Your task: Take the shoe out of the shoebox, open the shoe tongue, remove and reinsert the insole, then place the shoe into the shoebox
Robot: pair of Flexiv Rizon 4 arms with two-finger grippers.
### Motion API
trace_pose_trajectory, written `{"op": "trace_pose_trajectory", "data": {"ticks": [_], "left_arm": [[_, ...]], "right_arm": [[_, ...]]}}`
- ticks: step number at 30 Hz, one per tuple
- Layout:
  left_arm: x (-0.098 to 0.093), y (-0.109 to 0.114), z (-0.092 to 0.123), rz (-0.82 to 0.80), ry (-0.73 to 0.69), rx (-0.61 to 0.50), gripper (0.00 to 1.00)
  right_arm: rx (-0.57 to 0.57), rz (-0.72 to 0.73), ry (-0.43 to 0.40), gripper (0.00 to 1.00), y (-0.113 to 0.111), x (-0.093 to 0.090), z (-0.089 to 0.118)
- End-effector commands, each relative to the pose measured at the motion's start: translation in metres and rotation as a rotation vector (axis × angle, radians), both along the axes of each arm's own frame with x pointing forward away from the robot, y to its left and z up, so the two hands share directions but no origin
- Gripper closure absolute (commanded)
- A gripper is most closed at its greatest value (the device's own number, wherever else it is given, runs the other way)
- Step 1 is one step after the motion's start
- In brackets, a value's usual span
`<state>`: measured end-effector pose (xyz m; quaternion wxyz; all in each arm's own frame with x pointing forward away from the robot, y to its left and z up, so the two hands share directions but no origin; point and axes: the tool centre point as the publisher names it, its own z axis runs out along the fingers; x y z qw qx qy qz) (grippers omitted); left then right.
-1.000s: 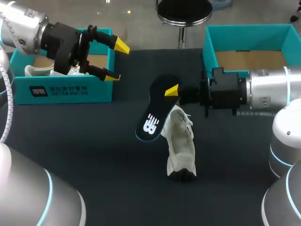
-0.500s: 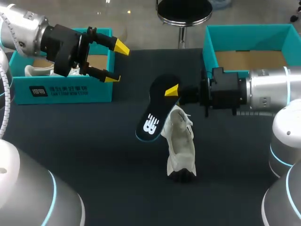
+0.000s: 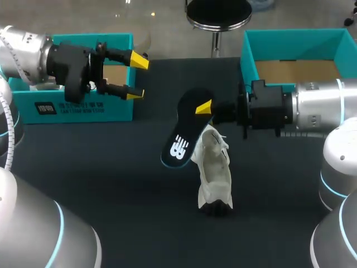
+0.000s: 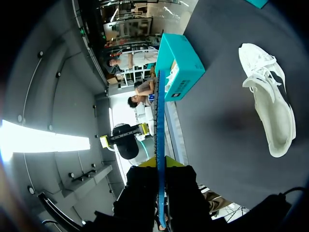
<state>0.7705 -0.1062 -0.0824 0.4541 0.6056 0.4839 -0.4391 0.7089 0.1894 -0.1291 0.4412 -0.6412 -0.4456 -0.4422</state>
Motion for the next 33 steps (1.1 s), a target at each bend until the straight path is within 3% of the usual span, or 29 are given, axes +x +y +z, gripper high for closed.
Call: {"op": "trace_pose_trajectory", "data": {"ticks": [1, 19, 33], "left_arm": [[-0.014, -0.005, -0.009, 0.044, 0.013, -0.021, 0.00], [-0.030, -0.058, -0.039, -0.017, 0.236, -0.056, 0.00], [-0.038, -0.074, -0.046, -0.004, 0.323, -0.046, 0.00]], "right_arm": [[-0.003, -0.004, 0.001, 1.00, 0.003, 0.000, 0.000], [-0.003, -0.004, 0.001, 1.00, 0.003, 0.000, 0.000], [-0.003, -0.004, 0.001, 1.00, 0.003, 0.000, 0.000]]}}
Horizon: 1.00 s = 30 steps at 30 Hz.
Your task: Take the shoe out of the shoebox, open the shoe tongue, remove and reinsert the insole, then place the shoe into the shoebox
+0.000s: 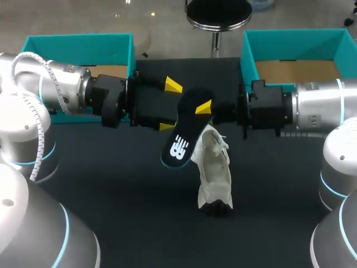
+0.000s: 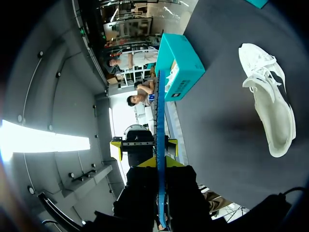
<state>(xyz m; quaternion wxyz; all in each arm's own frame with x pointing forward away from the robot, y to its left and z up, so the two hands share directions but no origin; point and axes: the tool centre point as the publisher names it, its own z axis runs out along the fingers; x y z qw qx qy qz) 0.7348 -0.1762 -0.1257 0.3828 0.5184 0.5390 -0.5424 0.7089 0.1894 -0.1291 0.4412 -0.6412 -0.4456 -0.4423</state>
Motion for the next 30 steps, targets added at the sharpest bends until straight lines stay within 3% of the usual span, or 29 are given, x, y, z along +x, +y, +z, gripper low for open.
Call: {"op": "trace_pose_trajectory", "data": {"ticks": [1, 4, 5, 6, 7, 10, 13, 16, 19, 30], "left_arm": [[-0.003, -0.005, -0.004, 0.000, 0.005, 0.001, 0.00], [-0.004, -0.006, -0.005, 0.000, 0.007, 0.001, 0.00], [-0.003, -0.006, -0.006, 0.005, 0.009, 0.000, 0.07], [-0.003, -0.006, -0.006, 0.006, 0.008, 0.001, 0.27], [-0.002, -0.006, -0.007, 0.010, 0.008, 0.001, 0.53], [-0.001, -0.007, -0.009, 0.017, 0.015, 0.002, 0.72], [0.000, -0.009, -0.013, 0.029, 0.029, 0.001, 0.83], [-0.002, -0.012, -0.014, 0.030, 0.036, -0.002, 0.82], [-0.003, -0.015, -0.015, 0.026, 0.044, -0.007, 0.74], [-0.002, -0.018, -0.012, 0.032, 0.057, -0.023, 0.81]], "right_arm": [[-0.003, -0.004, 0.001, 1.00, 0.003, 0.000, 0.000], [-0.003, -0.004, 0.001, 1.00, 0.003, 0.000, 0.000], [-0.003, -0.004, 0.001, 1.00, 0.003, 0.000, 0.000], [-0.003, -0.004, 0.001, 1.00, 0.003, 0.000, 0.000], [-0.003, -0.004, 0.001, 1.00, 0.003, 0.000, 0.000], [-0.003, -0.004, 0.001, 1.00, 0.003, 0.000, 0.000], [-0.003, -0.004, 0.001, 1.00, 0.003, 0.000, 0.000], [-0.003, -0.004, 0.001, 1.00, 0.003, 0.000, 0.000], [-0.003, -0.004, 0.001, 1.00, 0.003, 0.000, 0.000], [-0.003, -0.004, 0.001, 1.00, 0.003, 0.000, 0.000]]}}
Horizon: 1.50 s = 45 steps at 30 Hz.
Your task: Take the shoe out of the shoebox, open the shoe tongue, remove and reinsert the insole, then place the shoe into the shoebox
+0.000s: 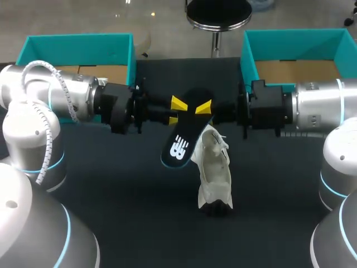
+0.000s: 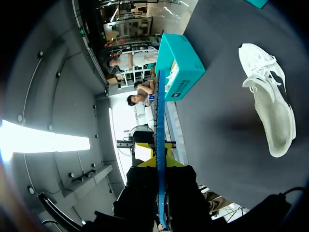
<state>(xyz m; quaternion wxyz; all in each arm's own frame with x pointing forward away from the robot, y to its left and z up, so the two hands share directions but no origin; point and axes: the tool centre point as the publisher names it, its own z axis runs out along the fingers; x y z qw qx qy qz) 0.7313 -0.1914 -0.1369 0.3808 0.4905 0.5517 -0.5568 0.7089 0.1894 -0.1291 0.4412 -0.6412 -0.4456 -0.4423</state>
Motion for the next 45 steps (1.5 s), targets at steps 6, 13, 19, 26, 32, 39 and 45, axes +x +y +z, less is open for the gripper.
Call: {"op": "trace_pose_trajectory", "data": {"ticks": [6, 13, 19, 26, 32, 39, 45], "left_arm": [[0.001, -0.007, -0.002, 0.000, 0.000, 0.001, 0.99], [-0.002, -0.011, 0.000, -0.012, -0.008, -0.003, 1.00], [-0.004, -0.009, 0.001, -0.014, -0.014, 0.001, 1.00], [-0.005, -0.001, 0.000, -0.005, -0.005, 0.005, 1.00], [-0.006, 0.005, -0.001, -0.004, -0.002, 0.007, 1.00], [-0.009, 0.012, -0.003, -0.003, -0.003, 0.025, 1.00], [-0.012, 0.016, -0.002, -0.005, -0.006, 0.032, 1.00]], "right_arm": [[-0.003, -0.004, 0.001, 1.00, 0.003, 0.000, 0.000], [-0.003, -0.004, 0.001, 1.00, 0.003, 0.000, 0.000], [-0.003, -0.004, 0.001, 1.00, 0.003, 0.000, 0.000], [0.019, -0.048, -0.052, 0.00, -0.013, -0.006, 0.006], [-0.060, -0.043, -0.096, 0.00, -0.034, -0.011, 0.021], [-0.300, 0.016, -0.111, 0.00, -0.060, -0.011, 0.042], [-0.515, 0.143, -0.086, 0.00, -0.073, -0.013, 0.045]]}}
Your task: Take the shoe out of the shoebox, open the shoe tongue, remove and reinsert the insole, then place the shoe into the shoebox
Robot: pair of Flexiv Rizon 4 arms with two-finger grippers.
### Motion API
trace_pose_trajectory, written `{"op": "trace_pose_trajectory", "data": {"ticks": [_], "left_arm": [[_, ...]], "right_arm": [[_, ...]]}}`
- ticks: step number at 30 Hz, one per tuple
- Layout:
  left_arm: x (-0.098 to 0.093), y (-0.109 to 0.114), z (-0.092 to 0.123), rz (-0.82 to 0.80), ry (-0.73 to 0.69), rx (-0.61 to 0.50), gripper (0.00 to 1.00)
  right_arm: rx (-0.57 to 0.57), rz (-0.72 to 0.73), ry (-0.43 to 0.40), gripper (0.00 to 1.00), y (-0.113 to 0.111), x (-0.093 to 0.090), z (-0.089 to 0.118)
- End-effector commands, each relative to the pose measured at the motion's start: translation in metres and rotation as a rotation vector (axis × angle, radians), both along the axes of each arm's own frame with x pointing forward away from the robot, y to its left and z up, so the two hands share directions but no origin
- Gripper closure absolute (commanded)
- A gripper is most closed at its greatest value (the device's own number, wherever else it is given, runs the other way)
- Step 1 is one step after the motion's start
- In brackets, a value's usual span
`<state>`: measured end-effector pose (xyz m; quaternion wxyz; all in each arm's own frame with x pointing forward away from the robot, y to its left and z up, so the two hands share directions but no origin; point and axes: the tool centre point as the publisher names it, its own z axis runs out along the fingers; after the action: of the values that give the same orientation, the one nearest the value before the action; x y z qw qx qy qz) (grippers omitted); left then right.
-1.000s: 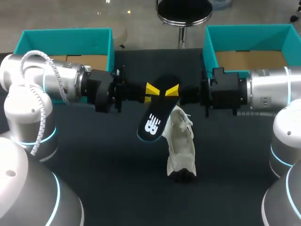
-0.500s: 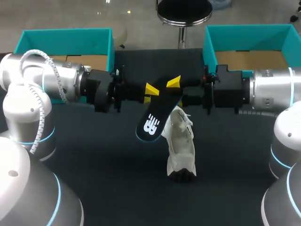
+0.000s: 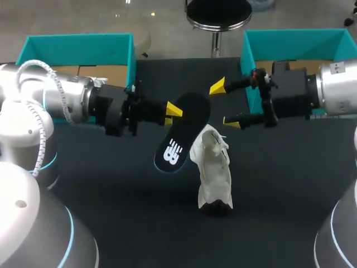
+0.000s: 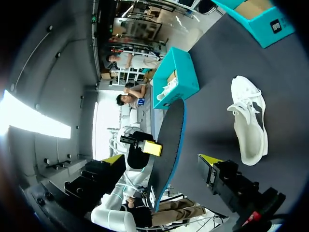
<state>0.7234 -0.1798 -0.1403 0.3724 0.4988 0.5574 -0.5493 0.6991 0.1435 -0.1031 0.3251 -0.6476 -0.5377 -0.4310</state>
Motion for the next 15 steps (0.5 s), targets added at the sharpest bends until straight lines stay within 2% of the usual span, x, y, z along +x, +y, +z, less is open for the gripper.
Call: {"op": "trace_pose_trajectory", "data": {"ticks": [1, 3, 15], "left_arm": [[-0.0041, 0.0052, 0.0017, 0.002, -0.003, 0.004, 1.00], [-0.0049, 0.0064, 0.0023, 0.002, -0.006, 0.005, 1.00], [-0.0102, 0.0123, 0.0059, -0.007, -0.021, 0.023, 1.00]], "right_arm": [[-0.321, 0.106, 0.103, 0.00, -0.0293, -0.0037, 0.0177], [-0.366, 0.071, 0.151, 0.00, -0.0373, -0.0034, 0.0128], [-0.366, 0.071, 0.151, 0.00, -0.0373, -0.0034, 0.0128]]}}
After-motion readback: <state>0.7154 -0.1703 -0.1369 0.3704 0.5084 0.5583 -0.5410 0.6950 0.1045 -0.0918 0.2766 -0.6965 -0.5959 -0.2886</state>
